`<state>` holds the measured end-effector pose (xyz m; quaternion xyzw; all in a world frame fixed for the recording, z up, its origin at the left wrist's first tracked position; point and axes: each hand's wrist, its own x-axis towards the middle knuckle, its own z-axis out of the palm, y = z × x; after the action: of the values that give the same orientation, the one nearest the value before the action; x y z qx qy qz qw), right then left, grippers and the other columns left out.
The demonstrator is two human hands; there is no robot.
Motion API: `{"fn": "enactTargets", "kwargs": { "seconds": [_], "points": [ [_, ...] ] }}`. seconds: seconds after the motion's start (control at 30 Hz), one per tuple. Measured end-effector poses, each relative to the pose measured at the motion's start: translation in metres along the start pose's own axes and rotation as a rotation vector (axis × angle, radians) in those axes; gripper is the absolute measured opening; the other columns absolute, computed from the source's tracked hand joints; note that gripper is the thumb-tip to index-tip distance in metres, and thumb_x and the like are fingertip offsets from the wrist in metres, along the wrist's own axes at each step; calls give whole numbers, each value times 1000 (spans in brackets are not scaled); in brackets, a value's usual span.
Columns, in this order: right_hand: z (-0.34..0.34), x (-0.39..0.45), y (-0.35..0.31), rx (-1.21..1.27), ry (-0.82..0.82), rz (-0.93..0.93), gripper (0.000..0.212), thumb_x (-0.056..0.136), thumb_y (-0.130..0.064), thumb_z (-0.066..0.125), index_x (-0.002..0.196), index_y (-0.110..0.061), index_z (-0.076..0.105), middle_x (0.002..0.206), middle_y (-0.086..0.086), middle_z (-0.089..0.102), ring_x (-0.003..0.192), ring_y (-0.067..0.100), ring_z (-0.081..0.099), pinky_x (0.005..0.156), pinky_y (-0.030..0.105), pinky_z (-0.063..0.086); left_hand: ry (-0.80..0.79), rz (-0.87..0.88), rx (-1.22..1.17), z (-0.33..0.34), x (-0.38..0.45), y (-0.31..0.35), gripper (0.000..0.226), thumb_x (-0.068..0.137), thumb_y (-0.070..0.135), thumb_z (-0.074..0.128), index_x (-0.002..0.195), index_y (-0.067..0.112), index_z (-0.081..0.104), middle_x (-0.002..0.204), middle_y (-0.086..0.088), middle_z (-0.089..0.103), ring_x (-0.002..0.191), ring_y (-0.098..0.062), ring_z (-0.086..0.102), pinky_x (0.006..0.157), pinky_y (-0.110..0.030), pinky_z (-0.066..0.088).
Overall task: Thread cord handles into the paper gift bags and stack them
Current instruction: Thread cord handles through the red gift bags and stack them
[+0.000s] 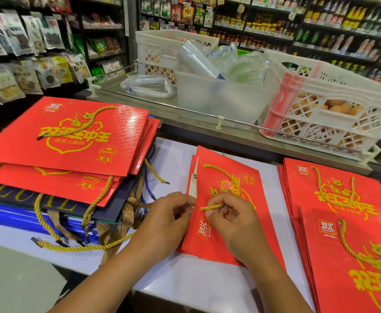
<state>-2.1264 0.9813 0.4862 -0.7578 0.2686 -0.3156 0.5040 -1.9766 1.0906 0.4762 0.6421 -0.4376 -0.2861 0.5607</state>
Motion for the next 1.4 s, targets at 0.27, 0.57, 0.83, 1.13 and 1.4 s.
{"fn": "enactTargets", "kwargs": {
  "seconds": [0.27, 0.57, 0.83, 1.13, 1.4],
  "points": [
    [-4, -2, -7, 0, 10, -16, 15, 97, -8, 69, 84, -14, 72, 74, 9, 62, 70, 12, 56, 64, 22, 45, 72, -52, -6, -2, 1, 3, 27, 96, 0, 60, 87, 22, 74, 78, -2, 75, 76, -24, 72, 80, -56, 60],
    [-2, -3, -10, -21, 51, -17, 18, 106, -14, 56, 89, -13, 62, 76, 7, 68, 69, 15, 60, 64, 23, 46, 54, -53, -174, -1, -1, 7, 18, 98, 11, 63, 102, 28, 60, 67, -7, 57, 57, -14, 51, 56, -33, 44],
    [-10, -3, -5, 3, 414, 34, 18, 96, -8, 69, 81, -17, 64, 74, 4, 66, 67, 17, 60, 60, 26, 47, 3, 69, -11, -1, -7, 1, 22, 103, 13, 60, 116, 31, 61, 76, -7, 47, 66, -14, 49, 58, -41, 44],
    [-30, -17, -27, -198, 460, -70, 36, 81, -28, 72, 116, -33, 66, 121, -12, 65, 116, 11, 63, 100, 48, 51, 98, -4, -116, -3, -8, 6, 32, 102, 5, 58, 100, 33, 72, 98, 1, 75, 94, -20, 72, 84, -48, 58],
    [-29, -65, -57, -980, -424, -174, 109, 78, -56, 70, 155, -62, -7, 164, -35, -11, 155, -4, -11, 129, 36, 5, 189, -60, -347, -8, -6, 10, 37, 94, -10, 57, 93, 19, 78, 80, -10, 74, 70, -19, 69, 62, -29, 54]
  ]
}}
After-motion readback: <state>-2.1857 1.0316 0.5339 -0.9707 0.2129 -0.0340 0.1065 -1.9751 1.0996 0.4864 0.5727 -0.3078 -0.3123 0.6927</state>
